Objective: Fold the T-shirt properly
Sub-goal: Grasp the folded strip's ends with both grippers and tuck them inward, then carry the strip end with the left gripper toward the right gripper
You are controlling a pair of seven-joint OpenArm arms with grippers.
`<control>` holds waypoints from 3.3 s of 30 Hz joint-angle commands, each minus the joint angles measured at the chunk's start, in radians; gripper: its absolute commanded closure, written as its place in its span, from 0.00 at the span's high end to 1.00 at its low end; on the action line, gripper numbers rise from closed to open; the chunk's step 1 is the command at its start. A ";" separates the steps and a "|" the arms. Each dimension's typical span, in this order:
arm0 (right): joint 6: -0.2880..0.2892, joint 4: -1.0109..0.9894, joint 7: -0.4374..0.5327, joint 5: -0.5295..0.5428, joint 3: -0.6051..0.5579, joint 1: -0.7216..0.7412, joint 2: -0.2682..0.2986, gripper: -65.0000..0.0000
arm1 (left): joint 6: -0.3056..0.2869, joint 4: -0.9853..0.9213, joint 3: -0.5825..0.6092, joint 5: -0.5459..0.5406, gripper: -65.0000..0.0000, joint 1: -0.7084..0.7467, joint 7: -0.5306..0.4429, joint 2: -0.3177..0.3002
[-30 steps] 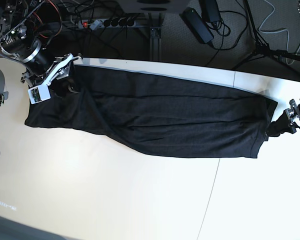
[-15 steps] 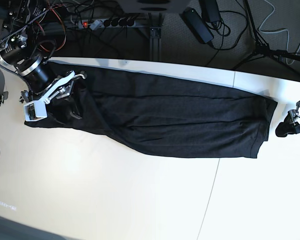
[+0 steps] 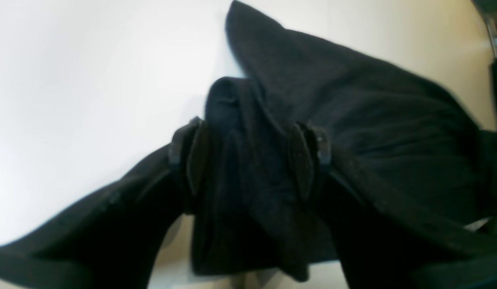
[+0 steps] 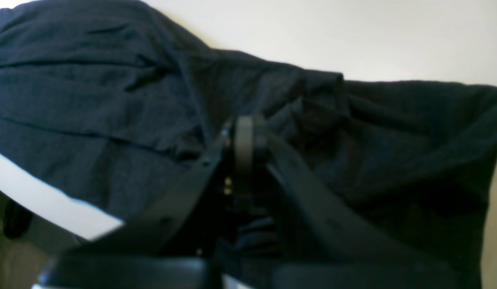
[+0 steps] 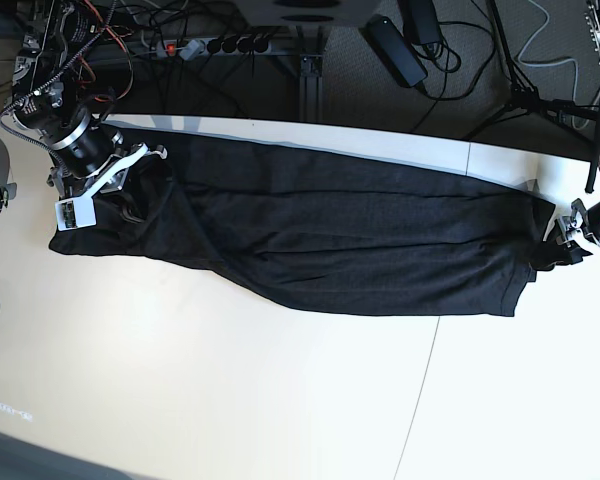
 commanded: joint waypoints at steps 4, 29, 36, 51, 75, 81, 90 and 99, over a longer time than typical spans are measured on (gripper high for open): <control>0.054 0.014 0.028 0.014 0.005 0.014 0.011 0.00 | -0.023 0.011 -0.008 0.010 0.57 -0.016 -0.026 0.002; 0.054 0.014 0.016 0.036 0.005 0.035 0.011 0.00 | -0.023 -0.009 0.053 0.028 0.57 -0.016 -0.022 0.043; 0.054 0.014 -0.010 0.051 0.005 0.035 0.011 0.00 | -0.023 -0.009 0.056 0.029 0.45 -0.011 -0.018 0.103; 0.054 0.015 -0.020 0.146 0.011 0.036 0.014 0.00 | -0.023 -0.009 0.056 0.375 0.00 -0.100 -0.341 0.076; 0.057 0.051 -0.028 0.208 0.044 0.069 0.014 0.00 | 0.222 0.609 0.578 0.565 0.00 -0.085 -0.141 0.164; 0.057 0.051 -0.035 0.205 0.044 0.069 0.014 0.00 | 0.245 0.565 0.661 0.650 0.00 -0.085 -0.121 0.286; 0.056 0.051 -0.042 0.204 0.045 0.070 0.014 0.00 | 0.245 0.563 0.663 0.634 0.00 -0.077 -0.112 0.375; 0.056 0.051 -0.042 0.186 0.127 0.072 0.014 0.00 | 0.245 0.563 0.663 0.655 0.08 -0.077 -0.111 0.444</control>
